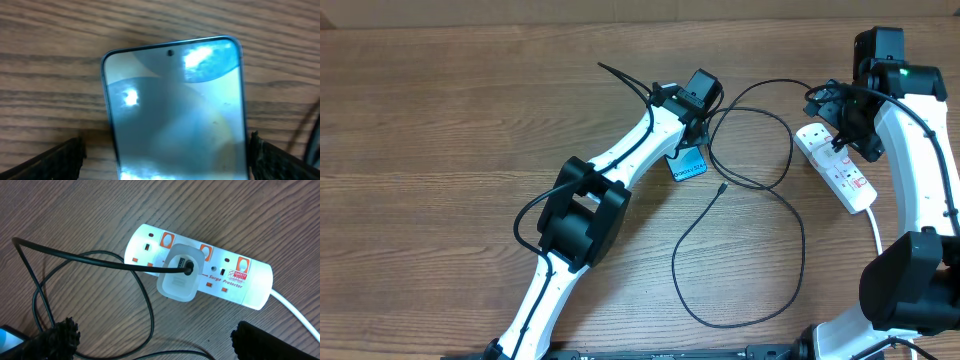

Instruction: Plug charger to phone and switch on socket

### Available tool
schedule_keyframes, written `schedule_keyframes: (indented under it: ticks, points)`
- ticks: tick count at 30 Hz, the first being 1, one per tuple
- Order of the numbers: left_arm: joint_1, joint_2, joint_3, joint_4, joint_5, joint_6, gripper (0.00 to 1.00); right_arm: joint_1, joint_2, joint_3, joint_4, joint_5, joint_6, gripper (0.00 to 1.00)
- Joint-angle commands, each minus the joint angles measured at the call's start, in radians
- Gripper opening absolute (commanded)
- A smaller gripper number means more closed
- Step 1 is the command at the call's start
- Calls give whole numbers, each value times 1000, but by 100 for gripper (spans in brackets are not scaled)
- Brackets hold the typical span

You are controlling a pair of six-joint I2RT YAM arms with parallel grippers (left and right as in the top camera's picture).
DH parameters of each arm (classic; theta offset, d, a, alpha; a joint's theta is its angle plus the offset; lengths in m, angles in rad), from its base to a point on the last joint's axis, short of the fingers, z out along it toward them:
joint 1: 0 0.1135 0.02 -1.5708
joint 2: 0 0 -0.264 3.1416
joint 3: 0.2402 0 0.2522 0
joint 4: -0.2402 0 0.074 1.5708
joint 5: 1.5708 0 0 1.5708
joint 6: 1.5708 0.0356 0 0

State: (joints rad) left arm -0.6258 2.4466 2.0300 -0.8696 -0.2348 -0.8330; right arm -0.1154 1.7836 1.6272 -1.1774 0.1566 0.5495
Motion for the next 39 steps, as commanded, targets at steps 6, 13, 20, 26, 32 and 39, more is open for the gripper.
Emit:
schedule_keyframes:
  ticks: [6, 13, 20, 26, 32, 39]
  points:
    - [56, 32, 42, -85, 24, -29, 97, 2, -4, 23, -8, -2, 3, 100]
    - [119, 32, 105, -231, -47, 6, 97, 2, -4, 23, -10, -2, 3, 100]
    - [195, 31, 119, -342, 85, 26, 100, 2, -4, 23, -10, -5, 3, 100]
    - [234, 31, 219, -396, 336, 76, 100, 2, -4, 23, -10, -45, 3, 100]
    - [219, 31, 336, -443, 451, 238, 100, 2, -4, 23, -10, -47, 3, 100]
    - [187, 25, 420, -587, 407, 303, 100, 2, -4, 23, -18, -47, 3, 100]
